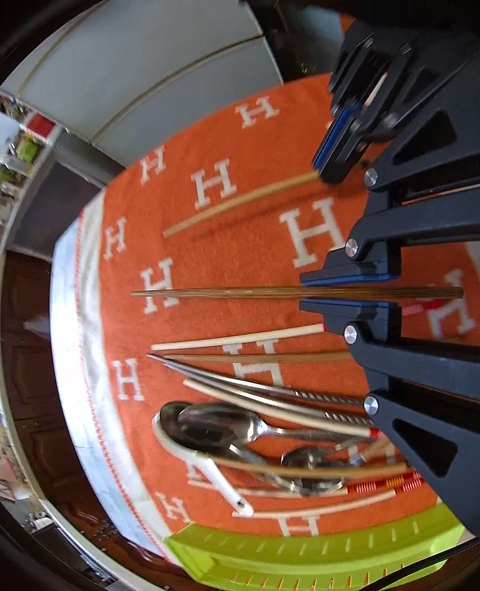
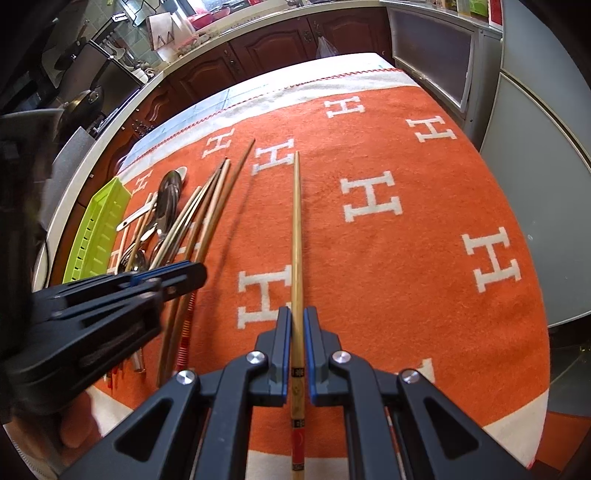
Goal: Organize utensils
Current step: 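Carry both chopsticks into the green tray and open both tools, then move both open tools back over the utensil pile, then grasp a red-striped chopstick with the right tool, then grasp a wooden chopstick with the left tool while the right tool holds its chopstick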
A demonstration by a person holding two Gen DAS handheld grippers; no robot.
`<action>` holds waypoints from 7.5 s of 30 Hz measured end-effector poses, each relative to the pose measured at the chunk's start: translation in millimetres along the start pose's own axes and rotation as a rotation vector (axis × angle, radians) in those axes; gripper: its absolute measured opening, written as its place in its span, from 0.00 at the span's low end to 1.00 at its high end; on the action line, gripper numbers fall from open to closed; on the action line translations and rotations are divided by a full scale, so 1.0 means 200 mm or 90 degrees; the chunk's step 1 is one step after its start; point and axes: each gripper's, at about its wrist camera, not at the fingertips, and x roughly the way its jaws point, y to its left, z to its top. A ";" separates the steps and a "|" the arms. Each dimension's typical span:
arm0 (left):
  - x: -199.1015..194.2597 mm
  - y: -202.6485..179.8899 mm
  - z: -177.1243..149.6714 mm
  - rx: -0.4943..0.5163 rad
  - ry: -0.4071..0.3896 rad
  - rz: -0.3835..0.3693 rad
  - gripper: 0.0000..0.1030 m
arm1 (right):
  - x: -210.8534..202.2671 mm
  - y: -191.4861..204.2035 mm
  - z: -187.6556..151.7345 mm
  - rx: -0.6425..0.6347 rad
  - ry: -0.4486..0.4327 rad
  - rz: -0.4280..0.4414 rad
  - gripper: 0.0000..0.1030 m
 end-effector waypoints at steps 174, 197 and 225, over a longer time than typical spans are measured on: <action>-0.13 0.47 -0.16 -0.075 0.012 -0.037 0.25 | 0.20 0.32 0.01 -0.075 -0.031 -0.033 0.05; 0.18 0.19 0.00 -0.020 0.089 0.015 0.15 | 0.10 0.05 0.04 0.036 -0.043 0.081 0.05; -0.55 0.59 -0.11 -0.084 -0.118 0.112 0.04 | -0.09 0.36 0.06 -0.004 -0.032 0.166 0.05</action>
